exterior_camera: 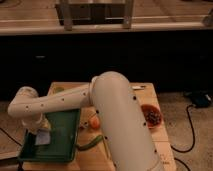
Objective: Wipe tray with sponge
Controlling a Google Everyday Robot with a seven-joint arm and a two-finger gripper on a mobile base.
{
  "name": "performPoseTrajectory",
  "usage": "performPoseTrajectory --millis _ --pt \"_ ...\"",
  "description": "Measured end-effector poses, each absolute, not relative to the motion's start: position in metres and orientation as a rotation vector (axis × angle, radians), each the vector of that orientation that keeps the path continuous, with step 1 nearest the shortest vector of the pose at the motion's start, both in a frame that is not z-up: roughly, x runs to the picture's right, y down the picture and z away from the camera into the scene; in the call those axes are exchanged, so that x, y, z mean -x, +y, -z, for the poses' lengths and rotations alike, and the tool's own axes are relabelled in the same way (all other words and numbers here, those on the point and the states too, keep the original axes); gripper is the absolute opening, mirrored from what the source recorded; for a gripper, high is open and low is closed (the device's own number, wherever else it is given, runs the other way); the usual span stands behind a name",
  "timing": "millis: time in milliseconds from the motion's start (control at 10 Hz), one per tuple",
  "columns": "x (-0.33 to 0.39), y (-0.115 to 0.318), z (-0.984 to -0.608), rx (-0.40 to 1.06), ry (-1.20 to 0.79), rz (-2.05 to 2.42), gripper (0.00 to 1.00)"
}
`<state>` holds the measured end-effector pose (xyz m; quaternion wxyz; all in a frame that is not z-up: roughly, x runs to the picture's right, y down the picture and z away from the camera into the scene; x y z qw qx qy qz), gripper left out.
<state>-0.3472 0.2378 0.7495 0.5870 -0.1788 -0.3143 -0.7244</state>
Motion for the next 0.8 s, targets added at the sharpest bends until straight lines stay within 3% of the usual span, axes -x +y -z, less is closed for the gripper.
performPoseTrajectory --millis 400,800 --pt "0.289 0.272 -0.731 0.439 -0.721 1.644 0.0" --pt "0.234 0.262 -0.741 0.458 -0.653 1.531 0.0"
